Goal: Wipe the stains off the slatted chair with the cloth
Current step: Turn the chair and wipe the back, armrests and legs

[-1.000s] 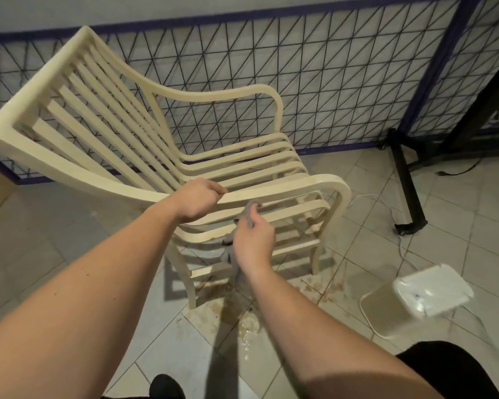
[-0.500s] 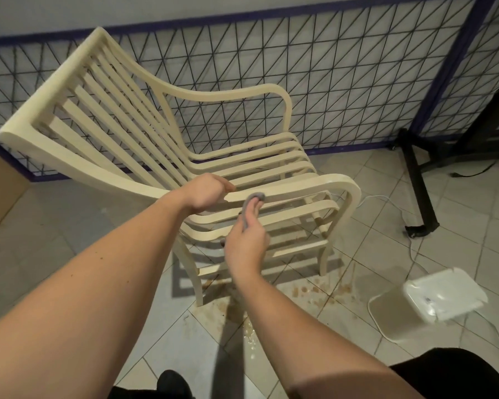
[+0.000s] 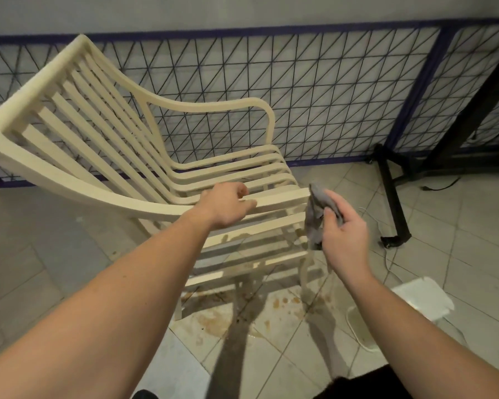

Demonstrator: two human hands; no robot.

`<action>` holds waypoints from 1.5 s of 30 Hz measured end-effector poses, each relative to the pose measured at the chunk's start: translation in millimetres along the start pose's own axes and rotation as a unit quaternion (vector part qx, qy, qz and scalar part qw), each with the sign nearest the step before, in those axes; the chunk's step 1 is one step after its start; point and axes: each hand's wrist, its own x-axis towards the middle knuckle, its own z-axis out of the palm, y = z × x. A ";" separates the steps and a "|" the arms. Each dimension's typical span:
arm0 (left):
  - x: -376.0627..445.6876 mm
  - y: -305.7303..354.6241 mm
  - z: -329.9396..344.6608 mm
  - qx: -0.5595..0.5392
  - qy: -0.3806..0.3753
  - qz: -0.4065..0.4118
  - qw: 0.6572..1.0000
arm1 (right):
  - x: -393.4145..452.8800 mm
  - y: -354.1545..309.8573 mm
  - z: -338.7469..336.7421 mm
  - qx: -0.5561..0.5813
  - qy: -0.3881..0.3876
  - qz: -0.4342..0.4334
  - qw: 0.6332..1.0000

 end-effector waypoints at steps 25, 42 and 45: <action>-15.3 -0.2 1.1 0.149 -0.009 -0.010 0.989 | 77.6 -22.5 11.8 -0.316 -0.247 -0.229 0.887; -22.0 2.0 10.5 0.153 0.046 -0.034 0.987 | 53.3 10.1 13.8 -0.248 -0.139 -0.247 0.926; -20.6 3.6 8.1 0.145 0.048 -0.037 0.988 | 46.9 18.8 53.7 -0.294 -0.245 -0.248 0.890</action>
